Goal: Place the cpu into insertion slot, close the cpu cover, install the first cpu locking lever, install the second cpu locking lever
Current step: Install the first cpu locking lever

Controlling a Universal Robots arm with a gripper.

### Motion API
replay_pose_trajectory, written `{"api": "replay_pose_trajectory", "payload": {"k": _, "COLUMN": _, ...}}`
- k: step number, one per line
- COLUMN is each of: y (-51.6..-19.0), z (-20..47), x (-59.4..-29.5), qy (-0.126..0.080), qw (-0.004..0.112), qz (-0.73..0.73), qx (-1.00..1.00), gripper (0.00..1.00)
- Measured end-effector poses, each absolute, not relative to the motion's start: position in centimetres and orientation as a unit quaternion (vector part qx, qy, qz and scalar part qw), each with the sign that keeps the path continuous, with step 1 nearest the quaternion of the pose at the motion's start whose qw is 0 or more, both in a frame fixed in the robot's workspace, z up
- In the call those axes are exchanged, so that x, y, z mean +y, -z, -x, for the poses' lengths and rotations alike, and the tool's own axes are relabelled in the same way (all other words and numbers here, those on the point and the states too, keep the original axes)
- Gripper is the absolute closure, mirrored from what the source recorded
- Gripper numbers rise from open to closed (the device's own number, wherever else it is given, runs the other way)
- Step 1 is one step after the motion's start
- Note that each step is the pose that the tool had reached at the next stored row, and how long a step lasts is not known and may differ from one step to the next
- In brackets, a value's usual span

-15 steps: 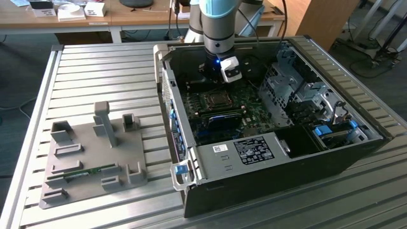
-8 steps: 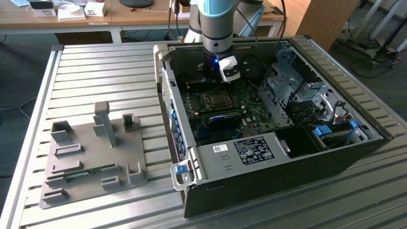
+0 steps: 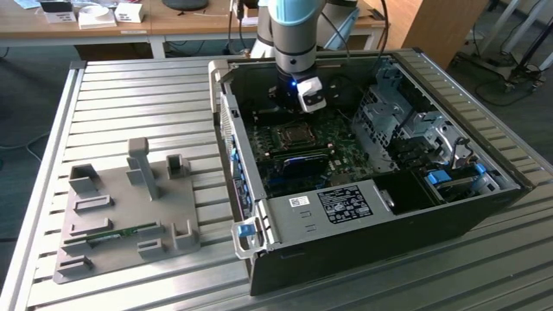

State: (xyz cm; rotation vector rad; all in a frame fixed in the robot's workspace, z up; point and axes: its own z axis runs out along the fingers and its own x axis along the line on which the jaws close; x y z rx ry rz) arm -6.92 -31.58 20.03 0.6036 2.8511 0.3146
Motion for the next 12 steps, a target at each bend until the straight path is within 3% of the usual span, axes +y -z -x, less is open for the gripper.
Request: {"api": "replay_pose_trajectory", "payload": {"k": 12, "y": -19.69, "z": 6.61, "x": -31.38, "qy": -0.106, "qw": 0.107, "qz": -0.213, "qx": 0.965, "gripper": 0.89}}
